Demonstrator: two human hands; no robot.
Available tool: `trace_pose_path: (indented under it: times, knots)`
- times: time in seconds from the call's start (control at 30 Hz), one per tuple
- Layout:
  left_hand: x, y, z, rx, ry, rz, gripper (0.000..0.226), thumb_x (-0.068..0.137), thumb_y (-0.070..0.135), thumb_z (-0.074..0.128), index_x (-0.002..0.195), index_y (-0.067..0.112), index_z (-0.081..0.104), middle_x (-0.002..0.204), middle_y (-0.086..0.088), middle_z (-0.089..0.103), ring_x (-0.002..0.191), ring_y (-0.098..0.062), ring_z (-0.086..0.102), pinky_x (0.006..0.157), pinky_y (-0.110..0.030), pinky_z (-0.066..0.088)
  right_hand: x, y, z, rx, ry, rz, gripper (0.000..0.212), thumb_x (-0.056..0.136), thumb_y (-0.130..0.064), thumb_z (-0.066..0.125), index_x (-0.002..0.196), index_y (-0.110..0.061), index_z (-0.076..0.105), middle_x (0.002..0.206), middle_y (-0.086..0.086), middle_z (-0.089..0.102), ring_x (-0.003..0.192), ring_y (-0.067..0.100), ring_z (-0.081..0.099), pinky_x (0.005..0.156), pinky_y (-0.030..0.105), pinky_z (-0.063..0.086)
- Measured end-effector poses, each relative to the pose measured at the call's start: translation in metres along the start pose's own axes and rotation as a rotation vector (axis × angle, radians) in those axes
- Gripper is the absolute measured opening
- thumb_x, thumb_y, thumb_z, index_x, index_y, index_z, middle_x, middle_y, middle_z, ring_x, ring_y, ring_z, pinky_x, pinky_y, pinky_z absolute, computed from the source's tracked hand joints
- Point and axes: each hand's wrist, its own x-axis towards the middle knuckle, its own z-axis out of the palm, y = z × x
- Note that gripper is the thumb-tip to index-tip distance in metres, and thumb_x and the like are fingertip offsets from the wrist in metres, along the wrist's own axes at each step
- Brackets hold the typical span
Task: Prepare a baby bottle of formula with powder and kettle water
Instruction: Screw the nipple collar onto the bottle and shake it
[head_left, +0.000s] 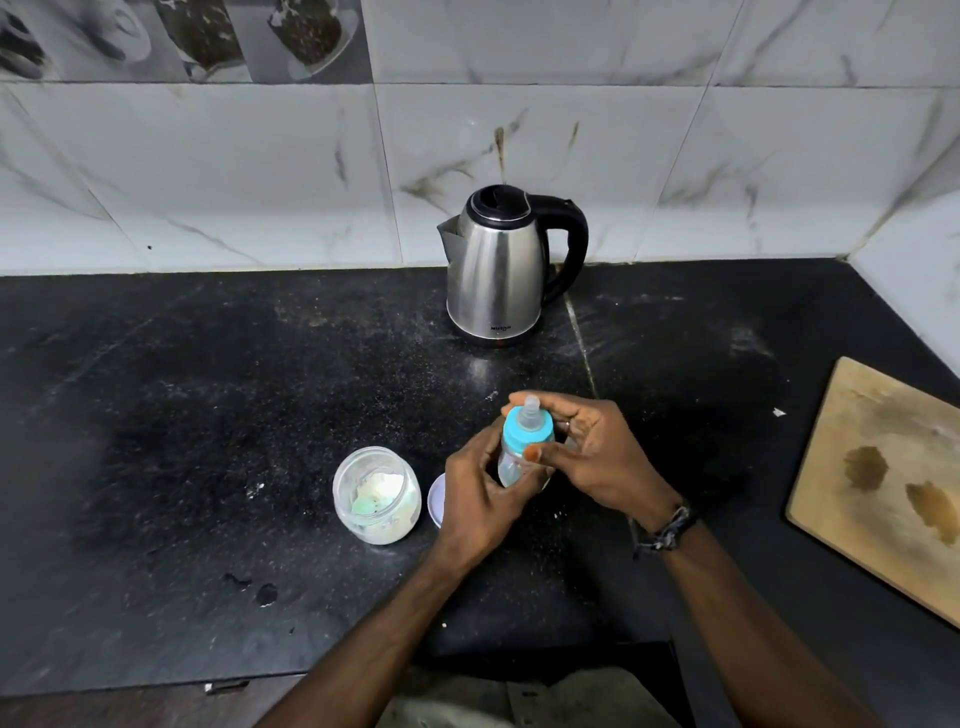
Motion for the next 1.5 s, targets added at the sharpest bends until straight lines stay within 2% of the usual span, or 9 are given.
trace_pose_path:
  times: [0.17, 0.3, 0.4, 0.57, 0.67, 0.73, 0.83, 1.03, 1.5]
  knots:
    - [-0.003, -0.003, 0.006, 0.135, 0.143, 0.077, 0.039, 0.09, 0.032, 0.067, 0.126, 0.019, 0.068, 0.105, 0.004, 0.076, 0.095, -0.016, 0.072, 0.077, -0.046, 0.058, -0.006, 0.008, 0.039, -0.115, 0.365, -0.03, 0.054, 0.079, 0.005, 0.079, 0.124, -0.022, 0.066, 0.113, -0.007, 0.073, 0.109, 0.006, 0.069, 0.103, 0.038, 0.053]
    - [-0.008, 0.0, 0.013, 0.268, 0.249, 0.109, 0.044, 0.096, 0.036, 0.054, 0.129, 0.009, 0.067, 0.103, -0.005, 0.075, 0.093, -0.024, 0.07, 0.077, -0.043, 0.056, -0.008, 0.013, 0.059, -0.257, 0.554, -0.047, 0.05, 0.079, 0.001, 0.077, 0.125, -0.017, 0.069, 0.102, -0.027, 0.066, 0.101, -0.013, 0.064, 0.117, 0.044, 0.038]
    - [-0.009, 0.002, 0.016, 0.279, 0.272, 0.082, 0.052, 0.097, 0.042, 0.049, 0.132, 0.008, 0.066, 0.105, -0.007, 0.075, 0.095, -0.025, 0.07, 0.079, -0.04, 0.056, -0.009, 0.014, 0.063, -0.277, 0.625, -0.064, 0.05, 0.078, 0.002, 0.078, 0.123, -0.017, 0.07, 0.096, -0.034, 0.061, 0.095, -0.021, 0.06, 0.114, 0.051, 0.041]
    - [-0.006, -0.007, 0.013, 0.253, 0.244, 0.055, 0.053, 0.092, 0.042, 0.056, 0.133, 0.01, 0.066, 0.11, -0.005, 0.075, 0.101, -0.024, 0.071, 0.083, -0.047, 0.057, -0.012, 0.014, 0.053, -0.197, 0.54, -0.061, 0.049, 0.078, -0.009, 0.083, 0.122, -0.026, 0.07, 0.107, -0.024, 0.07, 0.107, -0.006, 0.065, 0.103, 0.039, 0.052]
    - [-0.004, -0.014, 0.013, 0.222, 0.231, 0.0, 0.058, 0.088, 0.047, 0.068, 0.135, 0.014, 0.066, 0.117, -0.002, 0.075, 0.107, -0.022, 0.072, 0.089, -0.049, 0.057, -0.013, 0.018, 0.034, -0.222, 0.479, -0.065, 0.048, 0.077, -0.039, 0.081, 0.122, -0.032, 0.068, 0.114, -0.011, 0.073, 0.107, -0.002, 0.066, 0.098, 0.032, 0.054]
    - [-0.004, -0.014, 0.014, 0.19, 0.228, -0.018, 0.053, 0.085, 0.046, 0.077, 0.13, 0.019, 0.068, 0.113, 0.004, 0.076, 0.103, -0.018, 0.072, 0.088, -0.047, 0.057, -0.012, 0.026, 0.017, -0.373, 0.52, -0.065, 0.056, 0.078, -0.053, 0.074, 0.125, -0.022, 0.066, 0.104, -0.003, 0.075, 0.093, 0.007, 0.07, 0.087, 0.035, 0.057]
    - [-0.005, -0.016, 0.014, 0.17, 0.266, -0.022, 0.049, 0.08, 0.033, 0.087, 0.125, 0.02, 0.07, 0.113, 0.009, 0.076, 0.104, -0.012, 0.071, 0.091, -0.043, 0.057, -0.006, 0.045, -0.008, -0.778, 0.559, -0.034, 0.062, 0.084, -0.052, 0.07, 0.128, -0.01, 0.06, 0.122, 0.011, 0.066, 0.111, 0.029, 0.064, 0.093, 0.046, 0.052]
    - [-0.004, -0.021, 0.013, 0.196, 0.278, -0.045, 0.054, 0.078, 0.042, 0.086, 0.123, 0.017, 0.07, 0.113, 0.006, 0.076, 0.103, -0.014, 0.072, 0.091, -0.045, 0.057, -0.005, 0.072, -0.025, -1.039, 0.302, 0.345, 0.084, 0.078, -0.065, 0.071, 0.142, -0.018, 0.044, 0.142, 0.009, 0.043, 0.13, 0.033, 0.046, 0.103, 0.05, 0.043]
    - [-0.004, -0.019, 0.012, 0.163, 0.272, -0.048, 0.055, 0.076, 0.042, 0.086, 0.123, 0.017, 0.071, 0.112, 0.006, 0.076, 0.102, -0.014, 0.072, 0.089, -0.046, 0.059, -0.003, 0.077, -0.036, -0.681, 0.428, 0.166, 0.057, 0.083, -0.018, 0.079, 0.135, -0.013, 0.056, 0.127, 0.01, 0.063, 0.116, 0.028, 0.062, 0.099, 0.047, 0.053]
